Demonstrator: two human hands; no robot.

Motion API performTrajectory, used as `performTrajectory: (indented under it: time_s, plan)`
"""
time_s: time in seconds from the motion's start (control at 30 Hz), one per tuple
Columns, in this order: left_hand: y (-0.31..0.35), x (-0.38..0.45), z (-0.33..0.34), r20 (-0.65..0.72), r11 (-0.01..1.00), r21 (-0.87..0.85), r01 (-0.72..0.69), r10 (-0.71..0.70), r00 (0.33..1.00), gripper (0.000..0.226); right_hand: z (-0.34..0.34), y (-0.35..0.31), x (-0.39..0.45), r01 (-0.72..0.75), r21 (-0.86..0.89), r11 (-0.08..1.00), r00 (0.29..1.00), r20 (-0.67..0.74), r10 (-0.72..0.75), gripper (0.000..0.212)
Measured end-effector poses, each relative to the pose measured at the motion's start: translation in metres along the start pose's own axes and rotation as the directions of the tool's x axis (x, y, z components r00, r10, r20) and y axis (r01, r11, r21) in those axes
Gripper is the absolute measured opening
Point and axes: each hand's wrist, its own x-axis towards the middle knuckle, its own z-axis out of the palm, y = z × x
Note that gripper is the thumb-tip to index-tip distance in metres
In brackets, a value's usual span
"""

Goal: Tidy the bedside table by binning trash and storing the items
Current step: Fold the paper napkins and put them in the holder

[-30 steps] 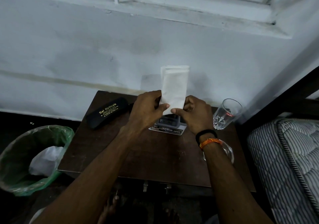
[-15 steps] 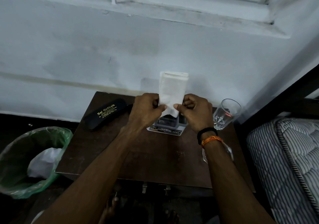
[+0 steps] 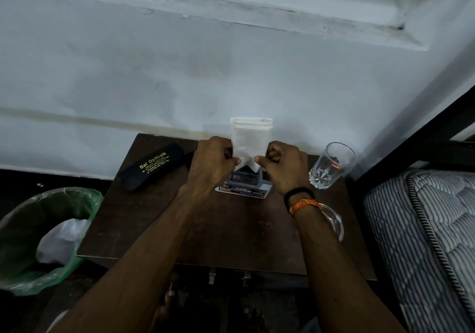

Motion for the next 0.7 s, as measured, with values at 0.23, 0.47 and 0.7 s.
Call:
performTrajectory:
  time_s: [0.23,0.47,0.7]
  plan:
    - [-0.002,0.000,0.003,-0.015,0.995,0.096,-0.007,0.008,1.000,0.019,0.003,-0.004,-0.004,-0.009,-0.107,0.994,1.000,0.007,0.010,0.019]
    - [0.002,0.000,0.008,-0.073,0.981,0.193,-0.032,0.047,0.996,0.021,0.003,-0.005,-0.006,0.012,-0.144,0.989,1.000,-0.020,-0.015,0.016]
    - [0.005,-0.003,0.012,-0.134,0.974,0.224,-0.029,0.060,0.989,0.028,0.004,-0.005,-0.005,0.010,-0.147,0.989,0.999,-0.032,-0.015,0.014]
